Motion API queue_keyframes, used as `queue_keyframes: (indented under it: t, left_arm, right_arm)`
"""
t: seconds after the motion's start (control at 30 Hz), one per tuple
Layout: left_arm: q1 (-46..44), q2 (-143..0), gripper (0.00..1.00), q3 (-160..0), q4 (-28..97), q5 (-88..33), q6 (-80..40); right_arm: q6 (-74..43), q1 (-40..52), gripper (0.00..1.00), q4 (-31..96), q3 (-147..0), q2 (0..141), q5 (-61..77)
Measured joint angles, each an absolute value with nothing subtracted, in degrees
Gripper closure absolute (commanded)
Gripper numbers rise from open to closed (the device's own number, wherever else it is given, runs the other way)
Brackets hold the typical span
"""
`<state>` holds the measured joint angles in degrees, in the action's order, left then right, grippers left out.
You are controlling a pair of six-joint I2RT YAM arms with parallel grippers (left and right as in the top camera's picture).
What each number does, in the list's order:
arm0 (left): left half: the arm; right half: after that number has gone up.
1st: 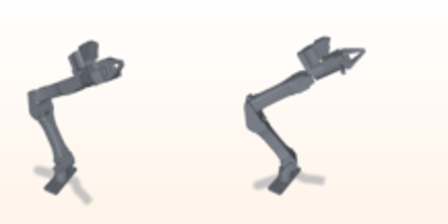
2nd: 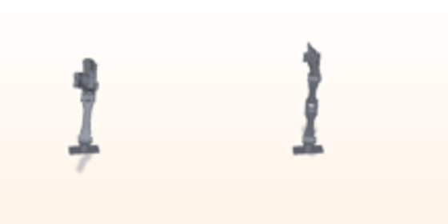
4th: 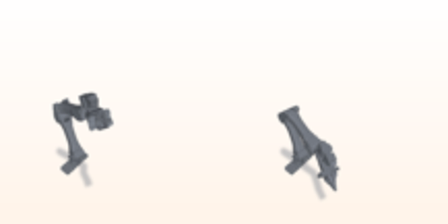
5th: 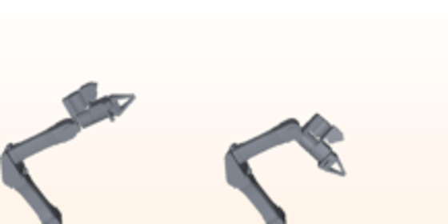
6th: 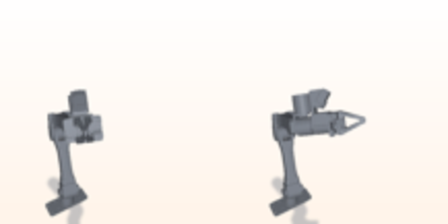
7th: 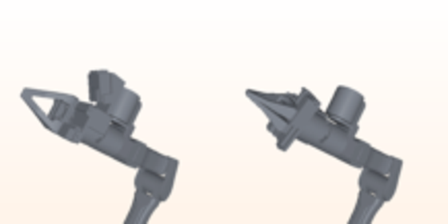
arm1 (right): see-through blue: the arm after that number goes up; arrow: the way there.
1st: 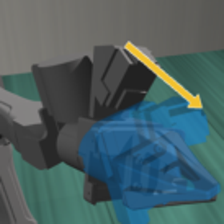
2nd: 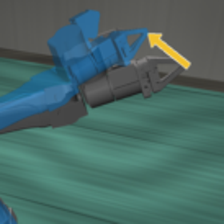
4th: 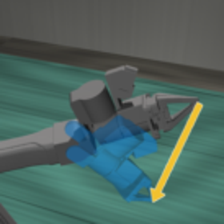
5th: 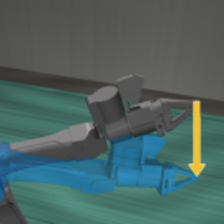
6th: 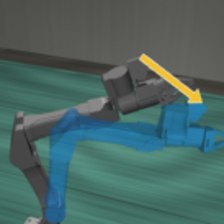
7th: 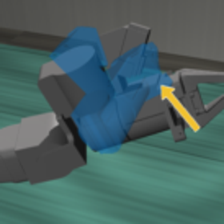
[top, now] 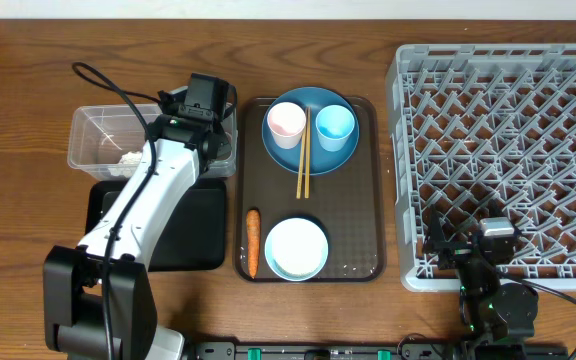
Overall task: Sort waste into correct bins and load items into the dishwasher rack
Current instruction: 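Lift the wrapper and drop it into the clear plastic bin, then move the left gripper back over the brown tray toward the cups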
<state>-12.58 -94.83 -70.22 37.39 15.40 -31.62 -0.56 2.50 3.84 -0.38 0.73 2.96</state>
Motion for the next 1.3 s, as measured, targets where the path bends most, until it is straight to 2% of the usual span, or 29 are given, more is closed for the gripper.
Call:
queue_keyframes:
  t: [0.07,0.2,0.43,0.77,0.93,1.1,1.3]
  left_arm:
    - [-12.53,-94.83,0.35,-70.22,36.99,15.4,-31.29]
    - [-12.53,-94.83,0.3,-70.22,37.28,15.38,-31.42]
    - [-12.51,-92.73,0.28,-70.22,40.27,11.84,-31.2]
    - [-12.53,-69.47,0.28,-70.32,41.56,-0.89,-31.2]
    - [-12.53,-60.42,0.27,-70.85,52.93,-8.93,-31.2]
    - [-12.53,-58.22,0.25,-70.85,67.24,-12.32,-31.2]
    - [-12.51,-59.27,0.25,-69.67,72.49,-13.63,-31.2]
  right_arm:
    - [-0.56,2.5,0.01,3.84,-0.38,0.73,2.96]
    - [-0.56,2.5,0.01,3.84,-0.38,0.73,2.96]
    - [-0.56,2.5,0.01,3.84,-0.38,0.73,2.96]
    - [-0.56,2.5,0.01,3.86,-0.38,0.73,2.96]
    - [-0.56,2.5,0.01,3.84,-0.38,0.73,2.96]
    - [-0.56,2.5,0.01,3.84,-0.38,0.73,2.96]
    - [-0.56,2.5,0.01,3.86,-0.38,0.73,2.96]
